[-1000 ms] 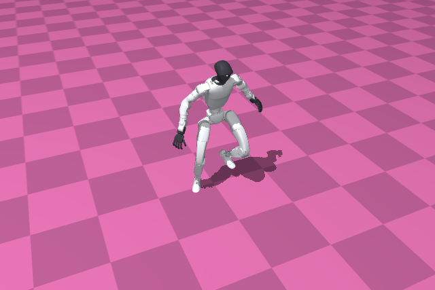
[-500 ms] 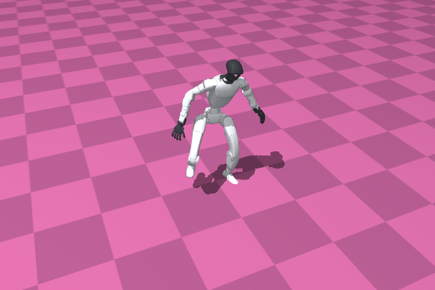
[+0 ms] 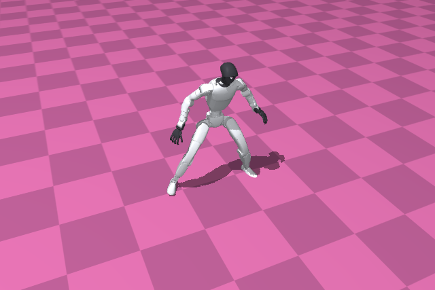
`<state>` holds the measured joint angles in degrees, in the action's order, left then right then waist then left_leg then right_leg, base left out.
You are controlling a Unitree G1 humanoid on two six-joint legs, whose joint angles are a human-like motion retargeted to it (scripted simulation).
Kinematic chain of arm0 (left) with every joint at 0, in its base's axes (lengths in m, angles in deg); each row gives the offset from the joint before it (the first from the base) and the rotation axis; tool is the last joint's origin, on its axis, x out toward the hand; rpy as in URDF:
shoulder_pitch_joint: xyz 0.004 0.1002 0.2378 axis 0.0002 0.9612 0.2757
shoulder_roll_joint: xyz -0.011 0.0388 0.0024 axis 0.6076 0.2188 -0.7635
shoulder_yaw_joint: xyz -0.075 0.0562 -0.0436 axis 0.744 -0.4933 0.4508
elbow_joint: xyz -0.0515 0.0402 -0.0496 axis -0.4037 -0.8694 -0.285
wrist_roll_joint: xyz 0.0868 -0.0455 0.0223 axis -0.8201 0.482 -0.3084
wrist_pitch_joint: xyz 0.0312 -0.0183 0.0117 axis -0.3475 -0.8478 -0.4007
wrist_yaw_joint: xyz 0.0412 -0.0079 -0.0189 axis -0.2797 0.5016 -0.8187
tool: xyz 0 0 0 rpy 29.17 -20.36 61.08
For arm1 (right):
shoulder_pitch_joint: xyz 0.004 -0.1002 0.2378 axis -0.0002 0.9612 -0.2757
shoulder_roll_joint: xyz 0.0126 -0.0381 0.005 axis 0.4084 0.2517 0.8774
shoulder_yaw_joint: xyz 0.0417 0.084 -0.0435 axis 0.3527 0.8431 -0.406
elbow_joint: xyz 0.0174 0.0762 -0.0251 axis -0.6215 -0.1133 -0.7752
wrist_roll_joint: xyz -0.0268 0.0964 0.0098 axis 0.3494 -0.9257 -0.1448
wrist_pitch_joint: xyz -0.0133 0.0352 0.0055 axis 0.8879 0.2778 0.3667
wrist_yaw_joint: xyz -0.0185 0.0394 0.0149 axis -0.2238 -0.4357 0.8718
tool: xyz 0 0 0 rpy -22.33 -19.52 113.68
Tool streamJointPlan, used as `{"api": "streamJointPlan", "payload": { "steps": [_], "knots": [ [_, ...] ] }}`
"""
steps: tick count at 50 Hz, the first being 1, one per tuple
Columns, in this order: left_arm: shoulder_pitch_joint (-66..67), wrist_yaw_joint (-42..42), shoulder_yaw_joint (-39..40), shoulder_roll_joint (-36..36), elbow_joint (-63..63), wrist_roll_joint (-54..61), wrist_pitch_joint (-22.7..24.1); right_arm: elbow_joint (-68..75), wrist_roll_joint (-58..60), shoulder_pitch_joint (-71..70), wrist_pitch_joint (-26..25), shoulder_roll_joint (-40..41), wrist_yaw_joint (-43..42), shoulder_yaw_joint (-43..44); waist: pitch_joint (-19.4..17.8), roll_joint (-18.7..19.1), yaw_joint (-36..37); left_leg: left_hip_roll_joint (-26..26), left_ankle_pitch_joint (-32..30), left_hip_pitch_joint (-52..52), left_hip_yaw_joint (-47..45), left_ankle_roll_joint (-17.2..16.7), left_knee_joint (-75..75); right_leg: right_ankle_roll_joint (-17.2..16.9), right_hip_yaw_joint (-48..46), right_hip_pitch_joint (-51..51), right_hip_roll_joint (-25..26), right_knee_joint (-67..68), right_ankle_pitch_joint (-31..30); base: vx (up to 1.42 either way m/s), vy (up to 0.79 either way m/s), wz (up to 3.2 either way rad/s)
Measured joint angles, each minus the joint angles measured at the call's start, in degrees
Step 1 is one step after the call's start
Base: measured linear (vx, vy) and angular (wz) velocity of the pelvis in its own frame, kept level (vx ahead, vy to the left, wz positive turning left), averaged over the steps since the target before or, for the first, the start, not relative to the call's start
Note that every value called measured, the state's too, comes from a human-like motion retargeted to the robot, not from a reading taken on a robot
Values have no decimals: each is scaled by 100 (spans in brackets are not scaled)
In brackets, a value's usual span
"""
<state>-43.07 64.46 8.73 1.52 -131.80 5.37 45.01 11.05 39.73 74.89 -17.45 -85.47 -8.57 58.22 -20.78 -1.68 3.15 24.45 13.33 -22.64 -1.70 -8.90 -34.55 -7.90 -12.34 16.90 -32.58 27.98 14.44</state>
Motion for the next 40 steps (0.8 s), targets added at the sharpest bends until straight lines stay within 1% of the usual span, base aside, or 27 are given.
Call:
{"api": "streamJointPlan", "payload": {
  "steps": [2, 3, 5, 7, 8, 9, 10, 12, 15, 18, 22, 24, 26, 29, 32, 35, 38, 40],
  "knots": [
    [76, 90, 17, -104, 2, -178, -1, 15, -7, -108, 30, -52, -100, -26, -72, 7, -44, 83, -196, 110, 31, 28, 161, -10, 324, 123, 88, 45, -515, -1, -73, -10],
    [124, 145, 21, -165, 0, -264, -14, 13, 31, -148, 48, -73, -148, -29, -98, 65, -53, 187, -345, 210, 48, 38, 304, -39, 457, 307, 163, 395, -493, 1, -73, -29],
    [210, 275, 36, -309, -11, -477, -28, 23, 157, -242, 85, -110, -279, -24, -109, 226, -36, 475, -780, 482, 3, -9, 737, -169, 587, 664, 373, 1136, -199, 5, -75, -46],
    [259, 395, 45, -470, -43, -777, -23, 57, 243, -352, 139, -142, -448, -29, -78, 394, 6, 756, -1331, 872, -194, -148, 1339, -225, 515, 678, 654, 1352, 109, 10, -73, -51],
    [288, 436, 39, -546, -54, -908, -17, 66, 256, -385, 163, -153, -512, -31, -56, 448, 18, 823, -1515, 1048, -300, -215, 1556, -200, 472, 613, 767, 1350, 222, 12, -67, -37],
    [322, 465, 24, -617, -53, -997, -11, 63, 257, -397, 174, -162, -536, -28, -27, 461, 26, 800, -1531, 1137, -379, -245, 1571, -170, 453, 552, 830, 1329, 285, 13, -63, -25],
    [358, 487, 6, -687, -47, -1066, -5, 54, 250, -399, 178, -169, -540, -23, 6, 455, 31, 731, -1462, 1184, -444, -258, 1485, -137, 448, 494, 869, 1297, 323, 13, -57, -13],
    [432, 497, -49, -803, -1, -1116, -1, 3, 182, -348, 165, -186, -467, -10, 68, 354, 35, 408, -977, 1002, -593, -141, 603, -78, 448, 346, 807, 1148, 290, 12, -49, 4],
    [494, 500, -131, -913, 110, -1162, -14, -114, -24, -250, 128, -253, -274, 9, 115, 183, 35, -90, -136, 396, -884, 168, -1541, 48, 387, 113, 596, 921, 241, 10, -36, 30],
    [498, 537, -158, -939, 234, -1194, -40, -220, -239, -197, 46, -349, -6, 30, 258, 143, 22, -611, 510, -425, -931, 428, -3601, 180, 193, 79, 495, 817, 189, 7, -28, 53],
    [520, 531, -99, -895, 262, -1184, -44, -170, -344, -228, -37, -380, 205, -18, 489, 89, 45, -1368, 1044, -1465, -1009, 638, -5653, 283, -91, 139, 493, 706, 172, 3, -26, 52],
    [504, 501, -23, -853, 203, -1131, -44, -98, -335, -309, -69, -358, 281, -100, 592, 39, 69, -1660, 1225, -1906, -1135, 750, -6238, 346, -212, 231, 533, 694, 204, 0, -24, 43],
    [484, 463, 77, -820, 109, -1055, -45, -33, -260, -410, -91, -322, 349, -228, 675, -17, 120, -1827, 1348, -2189, -1302, 891, -6460, 410, -294, 333, 619, 698, 240, 1, -22, 21],
    [498, 407, 242, -801, -54, -939, -59, 6, -72, -551, -96, -259, 409, -442, 747, -92, 254, -2005, 1339, -2246, -1415, 989, -6080, 478, -336, 412, 849, 675, 265, 4, -19, -18],
    [561, 395, 342, -805, -202, -859, -92, -14, 4, -658, -92, -184, 413, -583, 792, -169, 382, -2224, 1275, -1951, -1279, 992, -4960, 506, -334, 391, 1124, 589, 246, 8, -14, -42],
    [596, 468, 338, -798, -325, -806, -136, -26, -101, -749, -105, -82, 378, -632, 815, -293, 482, -2305, 1129, -1326, -1192, 1047, -3197, 426, -298, 330, 1350, 508, 220, 10, -9, -50],
    [605, 533, 275, -767, -366, -726, -153, -15, -190, -814, -94, 7, 246, -649, 728, -367, 619, -2373, 701, -319, -1126, 838, -919, 400, -227, 211, 1599, 554, 272, 10, -2, -63],
    [608, 573, 219, -735, -354, -716, -136, -18, -193, -832, -54, 44, 154, -655, 625, -348, 638, -2362, 644, 299, -1072, 718, 140, 462, -261, 144, 1745, 783, 338, 8, 4, -33]
  ]
}}
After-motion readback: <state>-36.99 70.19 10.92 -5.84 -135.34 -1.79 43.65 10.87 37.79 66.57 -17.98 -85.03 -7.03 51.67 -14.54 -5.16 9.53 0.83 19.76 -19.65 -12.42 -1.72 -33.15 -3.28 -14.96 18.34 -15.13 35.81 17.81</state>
